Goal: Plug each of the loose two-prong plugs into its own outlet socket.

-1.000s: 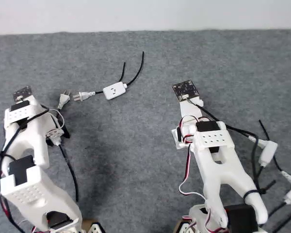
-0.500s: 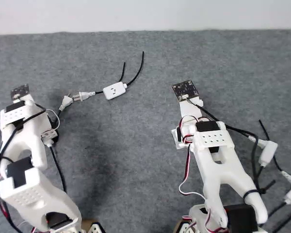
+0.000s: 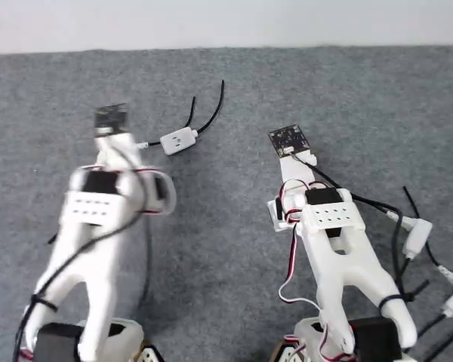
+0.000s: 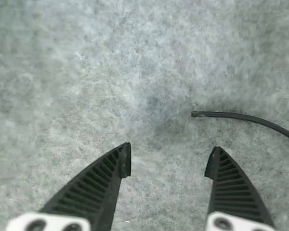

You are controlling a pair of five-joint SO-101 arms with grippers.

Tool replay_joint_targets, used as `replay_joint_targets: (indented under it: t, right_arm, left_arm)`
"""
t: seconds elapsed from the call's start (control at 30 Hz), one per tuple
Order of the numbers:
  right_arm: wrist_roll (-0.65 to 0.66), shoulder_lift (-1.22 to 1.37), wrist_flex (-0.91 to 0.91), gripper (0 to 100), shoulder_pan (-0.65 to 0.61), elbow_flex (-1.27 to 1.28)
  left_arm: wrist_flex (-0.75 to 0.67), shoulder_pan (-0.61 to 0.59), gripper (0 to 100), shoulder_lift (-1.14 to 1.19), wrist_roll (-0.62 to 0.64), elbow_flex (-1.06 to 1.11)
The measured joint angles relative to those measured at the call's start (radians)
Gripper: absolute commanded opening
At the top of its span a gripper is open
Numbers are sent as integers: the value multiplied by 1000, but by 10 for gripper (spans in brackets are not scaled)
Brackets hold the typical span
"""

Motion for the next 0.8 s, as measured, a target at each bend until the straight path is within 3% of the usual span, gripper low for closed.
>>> replay_joint_targets:
  t: [0.27,0.4,0.67,0.8]
  right_arm:
    - [0,0,2,252,75,0]
    - [0,0,2,252,72,0]
    - [0,0,2,252,74,0]
    - [0,0,2,252,74,0]
  left_arm:
    - [-221,224,14,213,152,5]
    - [-262,265,24,334,187,2]
    - [-94,146,338,485,190,-149]
    - [6,109,356,526,190,-199]
